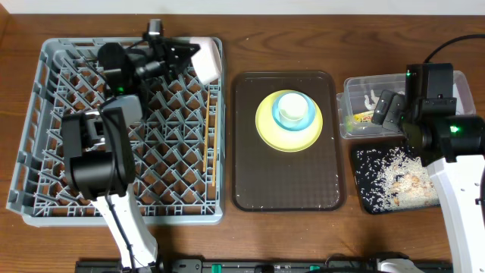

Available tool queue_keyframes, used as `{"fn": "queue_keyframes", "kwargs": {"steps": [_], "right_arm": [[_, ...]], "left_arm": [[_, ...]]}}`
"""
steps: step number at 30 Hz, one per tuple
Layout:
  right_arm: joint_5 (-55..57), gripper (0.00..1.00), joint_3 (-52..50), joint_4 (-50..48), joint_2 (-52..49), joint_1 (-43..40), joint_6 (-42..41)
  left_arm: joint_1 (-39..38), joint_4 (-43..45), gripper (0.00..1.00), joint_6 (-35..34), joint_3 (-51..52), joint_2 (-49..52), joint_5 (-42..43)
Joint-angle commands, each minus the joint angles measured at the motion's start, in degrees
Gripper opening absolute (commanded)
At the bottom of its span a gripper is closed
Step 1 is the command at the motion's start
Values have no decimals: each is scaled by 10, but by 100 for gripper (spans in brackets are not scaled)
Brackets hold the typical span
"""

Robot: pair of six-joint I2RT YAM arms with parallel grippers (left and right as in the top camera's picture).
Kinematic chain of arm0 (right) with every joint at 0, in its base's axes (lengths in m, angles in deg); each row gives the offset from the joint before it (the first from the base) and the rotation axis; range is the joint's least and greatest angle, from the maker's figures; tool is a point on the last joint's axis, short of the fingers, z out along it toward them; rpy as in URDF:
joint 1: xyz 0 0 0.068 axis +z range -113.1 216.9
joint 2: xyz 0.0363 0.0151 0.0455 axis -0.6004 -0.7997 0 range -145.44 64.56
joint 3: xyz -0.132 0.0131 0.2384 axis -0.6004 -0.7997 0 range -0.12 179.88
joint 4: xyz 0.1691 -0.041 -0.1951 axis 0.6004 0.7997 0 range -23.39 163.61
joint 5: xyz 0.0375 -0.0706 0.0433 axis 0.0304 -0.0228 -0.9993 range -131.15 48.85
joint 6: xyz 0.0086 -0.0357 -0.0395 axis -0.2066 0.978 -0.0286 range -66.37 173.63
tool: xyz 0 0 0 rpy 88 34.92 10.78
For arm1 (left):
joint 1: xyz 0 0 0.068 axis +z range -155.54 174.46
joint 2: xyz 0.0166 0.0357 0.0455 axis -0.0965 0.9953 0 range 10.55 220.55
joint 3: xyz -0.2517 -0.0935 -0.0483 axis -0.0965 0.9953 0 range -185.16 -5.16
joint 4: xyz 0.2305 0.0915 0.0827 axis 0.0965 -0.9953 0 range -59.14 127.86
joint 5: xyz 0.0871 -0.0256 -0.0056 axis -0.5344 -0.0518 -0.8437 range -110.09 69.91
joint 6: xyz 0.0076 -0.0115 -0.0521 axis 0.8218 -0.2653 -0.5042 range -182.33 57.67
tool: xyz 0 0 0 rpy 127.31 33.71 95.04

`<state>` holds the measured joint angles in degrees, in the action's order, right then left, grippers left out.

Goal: Sort waste into correct bins and load items into the dishwasher rack
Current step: 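Set the white bowl in the rack's upper right area and release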

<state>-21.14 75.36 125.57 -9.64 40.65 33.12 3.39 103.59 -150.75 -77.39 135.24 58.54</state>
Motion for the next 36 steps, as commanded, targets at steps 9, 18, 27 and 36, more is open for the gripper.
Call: {"fn": "queue_keyframes", "kwargs": {"steps": [9, 18, 27, 36], "right_arm": [[9, 99, 2, 1, 3, 0, 4], [9, 99, 2, 1, 3, 0, 4], [9, 99, 2, 1, 3, 0, 4], [9, 99, 2, 1, 3, 0, 4]], "left_arm": [[-3, 0, 8, 85, -8, 1, 54], [35, 0, 29, 119, -8, 1, 53], [108, 4, 75, 99, -8, -1, 43], [115, 77, 75, 41, -9, -34, 41]]}}
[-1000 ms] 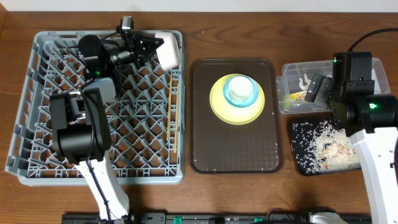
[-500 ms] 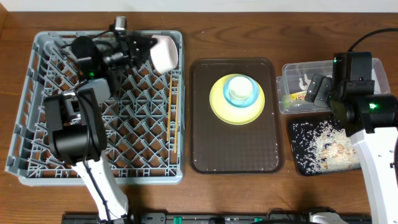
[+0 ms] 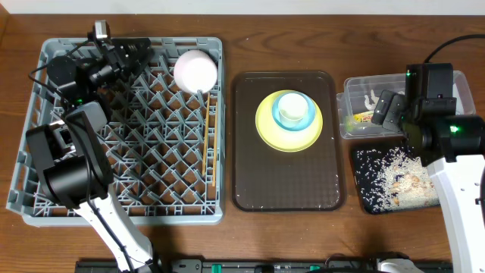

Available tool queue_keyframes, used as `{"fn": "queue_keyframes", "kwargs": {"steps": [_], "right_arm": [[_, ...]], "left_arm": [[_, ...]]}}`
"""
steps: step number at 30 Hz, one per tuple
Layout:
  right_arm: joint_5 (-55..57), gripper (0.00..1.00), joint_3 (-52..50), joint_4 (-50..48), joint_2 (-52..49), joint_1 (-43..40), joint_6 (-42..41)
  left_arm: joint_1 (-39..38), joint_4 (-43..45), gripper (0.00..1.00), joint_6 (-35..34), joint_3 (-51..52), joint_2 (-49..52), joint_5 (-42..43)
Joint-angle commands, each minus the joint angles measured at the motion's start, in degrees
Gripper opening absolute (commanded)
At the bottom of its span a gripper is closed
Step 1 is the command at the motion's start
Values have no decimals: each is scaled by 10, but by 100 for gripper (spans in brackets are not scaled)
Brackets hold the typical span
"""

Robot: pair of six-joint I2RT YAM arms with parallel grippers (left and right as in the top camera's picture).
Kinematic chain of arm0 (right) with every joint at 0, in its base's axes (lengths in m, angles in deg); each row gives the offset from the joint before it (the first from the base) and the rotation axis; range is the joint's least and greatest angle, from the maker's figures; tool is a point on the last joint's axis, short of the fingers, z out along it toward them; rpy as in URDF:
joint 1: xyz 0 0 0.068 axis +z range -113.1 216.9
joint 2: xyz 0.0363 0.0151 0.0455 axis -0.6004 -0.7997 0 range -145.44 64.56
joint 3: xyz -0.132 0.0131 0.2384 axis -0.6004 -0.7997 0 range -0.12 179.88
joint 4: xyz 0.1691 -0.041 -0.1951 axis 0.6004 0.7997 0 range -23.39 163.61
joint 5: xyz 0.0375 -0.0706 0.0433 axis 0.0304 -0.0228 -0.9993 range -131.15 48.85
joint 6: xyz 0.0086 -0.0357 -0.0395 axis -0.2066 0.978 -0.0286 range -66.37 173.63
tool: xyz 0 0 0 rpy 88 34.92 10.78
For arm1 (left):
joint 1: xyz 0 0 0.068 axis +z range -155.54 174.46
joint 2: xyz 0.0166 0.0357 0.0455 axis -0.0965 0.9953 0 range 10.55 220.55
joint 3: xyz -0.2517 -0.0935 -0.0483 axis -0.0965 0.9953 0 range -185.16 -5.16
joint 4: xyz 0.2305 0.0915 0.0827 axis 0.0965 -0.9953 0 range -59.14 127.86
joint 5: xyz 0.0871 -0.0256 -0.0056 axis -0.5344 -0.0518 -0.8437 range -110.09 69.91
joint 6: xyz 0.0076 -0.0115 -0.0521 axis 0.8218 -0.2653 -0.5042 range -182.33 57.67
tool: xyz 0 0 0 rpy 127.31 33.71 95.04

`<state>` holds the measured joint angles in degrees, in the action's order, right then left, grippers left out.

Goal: Sort waste into correct bins and load items into the dishwasher rack
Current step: 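Set the white bowl in the rack's upper right area and release, then move the left gripper over the yellow plate stack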

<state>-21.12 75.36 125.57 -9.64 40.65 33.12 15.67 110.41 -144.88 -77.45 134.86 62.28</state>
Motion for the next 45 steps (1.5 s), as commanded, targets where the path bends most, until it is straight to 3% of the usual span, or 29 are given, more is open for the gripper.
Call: {"fn": "queue_keyframes", "kwargs": {"steps": [1, 12, 23, 25, 28, 32, 34, 37, 38, 42, 44, 45], "right_arm": [[9, 99, 2, 1, 3, 0, 4], [9, 99, 2, 1, 3, 0, 4], [9, 99, 2, 1, 3, 0, 4], [9, 99, 2, 1, 3, 0, 4], [9, 99, 2, 1, 3, 0, 4], [9, 99, 2, 1, 3, 0, 4], [9, 99, 2, 1, 3, 0, 4], [9, 99, 2, 1, 3, 0, 4], [9, 99, 2, 1, 3, 0, 4], [9, 99, 2, 1, 3, 0, 4], [9, 99, 2, 1, 3, 0, 4], [9, 99, 2, 1, 3, 0, 4]], "left_arm": [[-10, 9, 76, -22, -8, -32, 2], [-14, -2, 74, -61, -8, -119, -25], [-50, -198, 73, -38, -8, -286, -100], [-70, -266, 73, 13, -8, -317, -121], [-106, -443, 72, 148, -8, -363, -176], [-181, -754, 71, 382, -8, -424, -369], [-237, -860, 70, 479, -8, -440, -495], [-339, -947, 70, 579, -8, -440, -642], [-377, -965, 65, 600, -8, -434, -683], [-503, -991, 52, 627, -8, -392, -825], [-547, -988, 38, 629, -8, -366, -871], [-566, -983, 36, 628, -8, -351, -887]]}}
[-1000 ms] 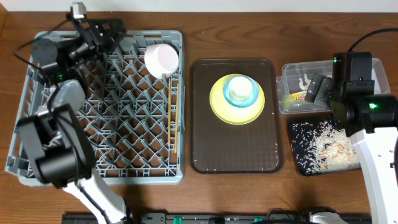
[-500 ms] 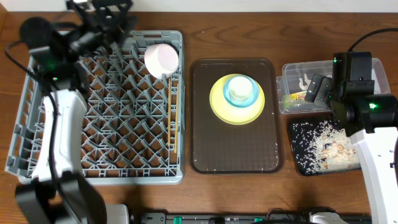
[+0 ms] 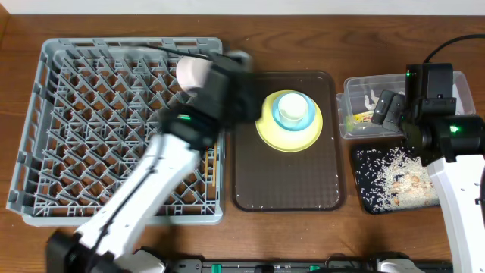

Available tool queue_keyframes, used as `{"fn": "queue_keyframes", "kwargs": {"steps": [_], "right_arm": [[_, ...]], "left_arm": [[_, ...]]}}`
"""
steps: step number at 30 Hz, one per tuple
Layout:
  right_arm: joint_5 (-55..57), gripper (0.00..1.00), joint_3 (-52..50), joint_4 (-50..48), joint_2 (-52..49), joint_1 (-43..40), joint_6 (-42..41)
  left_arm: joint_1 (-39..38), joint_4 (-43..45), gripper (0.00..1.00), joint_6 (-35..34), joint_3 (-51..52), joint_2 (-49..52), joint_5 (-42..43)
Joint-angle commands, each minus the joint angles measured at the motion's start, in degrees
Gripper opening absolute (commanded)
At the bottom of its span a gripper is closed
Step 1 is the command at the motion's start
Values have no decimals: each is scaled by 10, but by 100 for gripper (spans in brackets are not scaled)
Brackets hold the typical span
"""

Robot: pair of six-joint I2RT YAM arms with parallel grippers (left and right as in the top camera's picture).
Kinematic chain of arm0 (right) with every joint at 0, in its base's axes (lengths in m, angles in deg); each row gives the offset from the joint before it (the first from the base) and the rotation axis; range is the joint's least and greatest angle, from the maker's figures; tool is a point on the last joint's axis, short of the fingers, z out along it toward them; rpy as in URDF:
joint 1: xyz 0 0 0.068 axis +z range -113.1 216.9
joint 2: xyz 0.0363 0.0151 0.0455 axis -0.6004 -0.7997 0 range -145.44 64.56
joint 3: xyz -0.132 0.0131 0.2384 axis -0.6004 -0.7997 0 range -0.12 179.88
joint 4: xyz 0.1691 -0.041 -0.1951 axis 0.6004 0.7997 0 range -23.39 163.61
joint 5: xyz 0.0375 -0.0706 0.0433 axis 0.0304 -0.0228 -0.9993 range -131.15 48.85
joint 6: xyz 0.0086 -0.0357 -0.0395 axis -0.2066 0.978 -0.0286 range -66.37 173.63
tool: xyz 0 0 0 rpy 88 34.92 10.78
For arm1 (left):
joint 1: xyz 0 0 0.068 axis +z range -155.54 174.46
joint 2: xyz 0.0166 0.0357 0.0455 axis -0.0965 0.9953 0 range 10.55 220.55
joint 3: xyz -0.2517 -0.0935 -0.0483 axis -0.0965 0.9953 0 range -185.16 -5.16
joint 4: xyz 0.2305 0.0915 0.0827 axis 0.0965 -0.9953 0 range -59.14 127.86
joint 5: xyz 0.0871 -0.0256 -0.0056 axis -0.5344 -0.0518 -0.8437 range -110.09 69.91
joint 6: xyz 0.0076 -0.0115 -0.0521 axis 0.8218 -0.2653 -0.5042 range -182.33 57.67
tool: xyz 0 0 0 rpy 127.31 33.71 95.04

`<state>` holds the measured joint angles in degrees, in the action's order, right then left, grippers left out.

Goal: Sort waste into correct bins and load items into the dishwasher rack
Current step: 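Move the left gripper over the yellow plate stack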

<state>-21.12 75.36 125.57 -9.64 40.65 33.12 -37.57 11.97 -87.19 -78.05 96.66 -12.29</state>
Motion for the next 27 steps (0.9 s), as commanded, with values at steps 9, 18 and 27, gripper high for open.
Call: {"fn": "queue_keyframes", "kwargs": {"steps": [9, 18, 27], "right_arm": [[9, 99, 2, 1, 3, 0, 4], [9, 99, 2, 1, 3, 0, 4], [9, 99, 2, 1, 3, 0, 4]], "left_arm": [[-82, 94, 37, 51, -2, 144, -164], [-81, 145, 37, 44, -2, 173, -142], [-101, 174, 33, 41, -2, 176, -67]]}}
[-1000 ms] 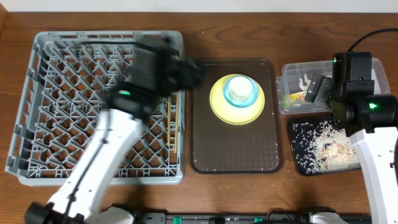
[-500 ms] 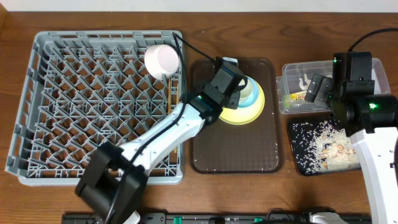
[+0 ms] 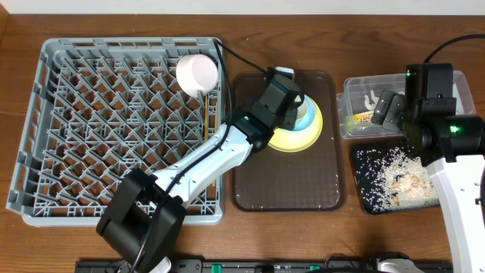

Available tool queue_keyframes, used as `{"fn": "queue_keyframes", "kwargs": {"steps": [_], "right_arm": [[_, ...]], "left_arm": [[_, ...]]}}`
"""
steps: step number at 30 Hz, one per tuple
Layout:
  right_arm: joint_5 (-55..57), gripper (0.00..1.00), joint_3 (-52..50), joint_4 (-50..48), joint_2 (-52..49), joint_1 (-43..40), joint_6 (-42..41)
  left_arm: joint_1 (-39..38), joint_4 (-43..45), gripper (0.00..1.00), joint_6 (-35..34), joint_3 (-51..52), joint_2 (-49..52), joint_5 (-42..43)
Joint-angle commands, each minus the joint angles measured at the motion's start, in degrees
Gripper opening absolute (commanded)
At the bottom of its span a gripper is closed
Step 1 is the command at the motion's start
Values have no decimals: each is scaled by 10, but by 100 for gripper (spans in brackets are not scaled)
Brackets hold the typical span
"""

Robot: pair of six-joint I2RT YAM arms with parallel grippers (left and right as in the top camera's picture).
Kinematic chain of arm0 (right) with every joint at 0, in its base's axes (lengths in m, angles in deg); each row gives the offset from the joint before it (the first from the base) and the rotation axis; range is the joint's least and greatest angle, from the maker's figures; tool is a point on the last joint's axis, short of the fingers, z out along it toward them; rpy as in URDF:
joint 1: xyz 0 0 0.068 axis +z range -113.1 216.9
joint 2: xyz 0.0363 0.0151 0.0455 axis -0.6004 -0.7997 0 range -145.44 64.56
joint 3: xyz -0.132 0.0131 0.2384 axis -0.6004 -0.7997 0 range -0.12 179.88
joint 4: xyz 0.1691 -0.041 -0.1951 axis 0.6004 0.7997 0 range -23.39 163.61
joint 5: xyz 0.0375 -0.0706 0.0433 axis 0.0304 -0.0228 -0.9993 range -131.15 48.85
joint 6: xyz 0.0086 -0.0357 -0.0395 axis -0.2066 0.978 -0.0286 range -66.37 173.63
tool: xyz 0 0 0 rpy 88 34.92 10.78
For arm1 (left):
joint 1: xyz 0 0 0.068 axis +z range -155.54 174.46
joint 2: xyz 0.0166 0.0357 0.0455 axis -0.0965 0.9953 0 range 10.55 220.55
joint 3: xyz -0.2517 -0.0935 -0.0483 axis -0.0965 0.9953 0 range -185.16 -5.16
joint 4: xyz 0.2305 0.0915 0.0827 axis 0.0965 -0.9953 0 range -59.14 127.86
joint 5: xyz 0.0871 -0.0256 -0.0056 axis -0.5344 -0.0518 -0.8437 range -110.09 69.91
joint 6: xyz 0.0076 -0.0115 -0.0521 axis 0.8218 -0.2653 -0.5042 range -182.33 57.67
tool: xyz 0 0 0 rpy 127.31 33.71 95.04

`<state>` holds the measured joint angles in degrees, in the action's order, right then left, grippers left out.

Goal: Sort waste into correct bins and load items into the dishwasher rack
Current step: 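Move the left gripper over the yellow plate stack, then lower the left gripper into the white cup and blue bowl stack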

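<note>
A white bowl lies on its side in the back right corner of the grey dishwasher rack. On the brown tray a light blue cup stands on a yellow plate. My left gripper reaches across from the rack side and is at the cup's left rim. Its wrist hides the fingers, so their state does not show. My right gripper hangs over the clear bin, fingers apart and holding nothing.
A wooden stick lies along the rack's right edge. The clear bin holds wrappers. A black tray with spilled rice sits in front of it, at the right. My left arm spans the rack's front right corner.
My left gripper has moved from the rack's right edge, beside the white bowl, onto the tray and now sits at the blue cup. The bowl, plate and right arm have not moved.
My left gripper first held the white bowl over the rack's back right corner. Then the bowl lay in the rack, with the gripper off at the rack's back left. Later the arm was near the bowl by the tray. Now it is at the cup.
</note>
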<state>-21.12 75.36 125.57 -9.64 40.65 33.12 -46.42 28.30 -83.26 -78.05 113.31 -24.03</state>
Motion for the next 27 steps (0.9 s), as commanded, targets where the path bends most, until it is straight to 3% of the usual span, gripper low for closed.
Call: {"fn": "queue_keyframes", "kwargs": {"steps": [1, 10, 15, 27], "right_arm": [[9, 99, 2, 1, 3, 0, 4], [9, 99, 2, 1, 3, 0, 4], [9, 99, 2, 1, 3, 0, 4], [9, 99, 2, 1, 3, 0, 4]], "left_arm": [[-18, 18, 33, 2, -2, 9, 57], [-58, 52, 33, 75, -2, 10, 56], [-58, 56, 33, 78, -1, 17, 13], [-60, 79, 33, 78, -1, 80, 18]]}}
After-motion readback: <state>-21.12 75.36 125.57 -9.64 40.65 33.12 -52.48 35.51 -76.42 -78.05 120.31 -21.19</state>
